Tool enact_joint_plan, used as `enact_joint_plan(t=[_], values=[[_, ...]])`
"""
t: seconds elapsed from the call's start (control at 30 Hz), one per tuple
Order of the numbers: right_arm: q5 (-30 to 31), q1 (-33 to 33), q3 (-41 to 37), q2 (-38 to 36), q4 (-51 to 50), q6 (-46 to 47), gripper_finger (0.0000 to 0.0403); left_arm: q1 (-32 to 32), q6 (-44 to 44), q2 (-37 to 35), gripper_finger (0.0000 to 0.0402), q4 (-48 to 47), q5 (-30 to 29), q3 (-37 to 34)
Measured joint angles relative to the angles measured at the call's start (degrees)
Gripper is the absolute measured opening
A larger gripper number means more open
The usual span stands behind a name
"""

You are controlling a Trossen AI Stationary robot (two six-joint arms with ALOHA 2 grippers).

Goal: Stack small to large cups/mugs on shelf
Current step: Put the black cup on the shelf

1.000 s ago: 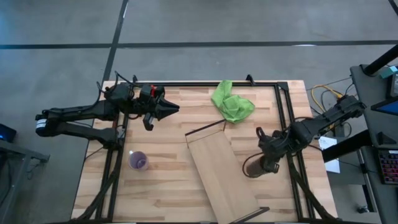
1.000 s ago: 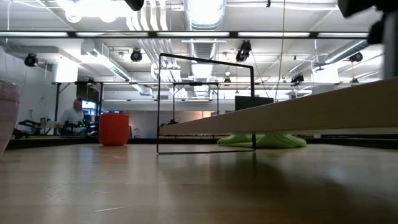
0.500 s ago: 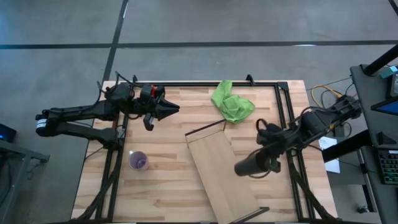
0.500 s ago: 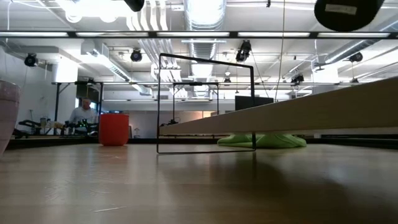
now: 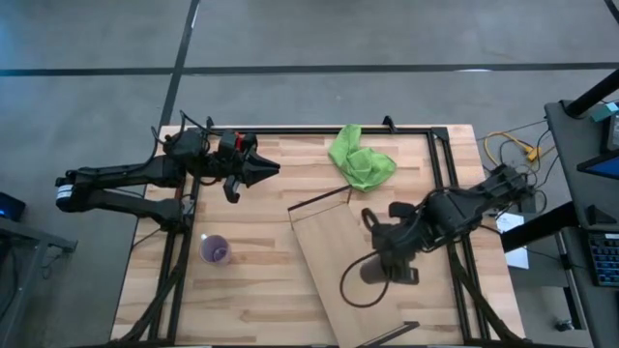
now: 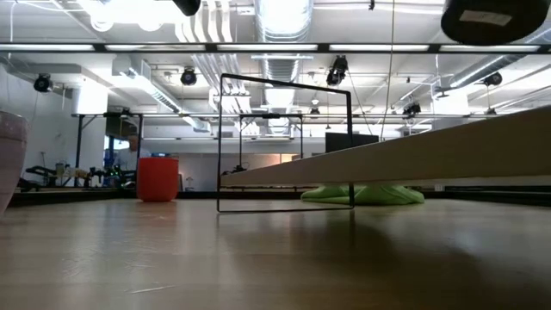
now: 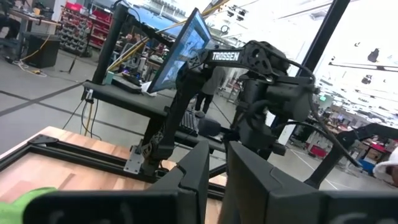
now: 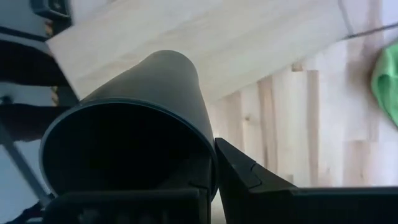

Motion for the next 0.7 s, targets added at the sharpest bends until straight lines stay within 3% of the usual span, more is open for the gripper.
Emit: enact_joint_plan(t=[0.23,0.7], values=[[-5.64,0.53,3.62,4.04,-0.08,-0.92,0.0009,0.01,-0.07,-0.09,0.0047,0.16,0.0,-0.02],[-6.23,5.77,6.25,11.88,1.87,-0.57,0.0009,0.01,-0.11,-0.09,0.0047,0.03,0.0,-0.31]])
